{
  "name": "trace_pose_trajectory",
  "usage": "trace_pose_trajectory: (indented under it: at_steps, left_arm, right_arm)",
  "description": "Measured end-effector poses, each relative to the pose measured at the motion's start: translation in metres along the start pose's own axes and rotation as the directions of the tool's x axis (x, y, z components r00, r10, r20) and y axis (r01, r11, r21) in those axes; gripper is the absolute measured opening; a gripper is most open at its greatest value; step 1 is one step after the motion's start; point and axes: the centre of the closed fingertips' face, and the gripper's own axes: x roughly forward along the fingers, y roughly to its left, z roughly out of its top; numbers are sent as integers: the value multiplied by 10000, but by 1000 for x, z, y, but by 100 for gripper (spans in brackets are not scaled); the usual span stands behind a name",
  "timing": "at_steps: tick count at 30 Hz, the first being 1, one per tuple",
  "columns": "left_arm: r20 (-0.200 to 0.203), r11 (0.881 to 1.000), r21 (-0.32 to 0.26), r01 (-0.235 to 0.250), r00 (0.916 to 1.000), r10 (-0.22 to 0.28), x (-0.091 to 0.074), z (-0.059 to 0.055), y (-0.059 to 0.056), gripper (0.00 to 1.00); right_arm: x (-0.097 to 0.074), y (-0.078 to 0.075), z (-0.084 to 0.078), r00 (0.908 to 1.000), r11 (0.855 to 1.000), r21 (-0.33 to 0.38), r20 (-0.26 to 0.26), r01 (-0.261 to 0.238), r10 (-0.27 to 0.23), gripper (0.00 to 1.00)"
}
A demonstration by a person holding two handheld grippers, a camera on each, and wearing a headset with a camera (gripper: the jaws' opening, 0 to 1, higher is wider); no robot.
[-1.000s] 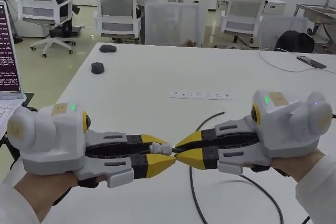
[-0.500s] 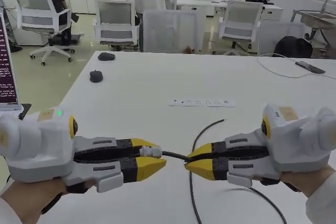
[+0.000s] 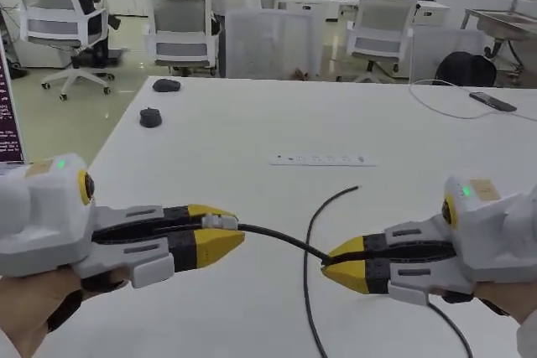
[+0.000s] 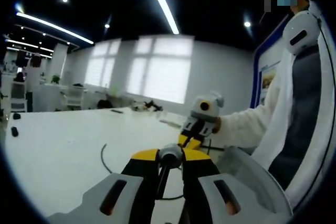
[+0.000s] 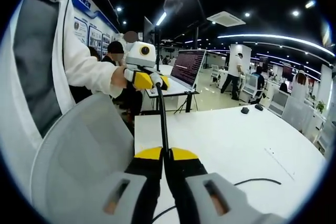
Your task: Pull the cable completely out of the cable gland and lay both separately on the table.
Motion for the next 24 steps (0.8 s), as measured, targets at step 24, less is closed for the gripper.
trace_pose_trajectory:
  at_steps: [24]
  left_arm:
    - [41, 9965, -572, 613, 9981, -612, 12, -3, -9, 16]
  right_arm:
    - [45, 6, 22, 9991, 9977, -619, 295, -272, 291, 19]
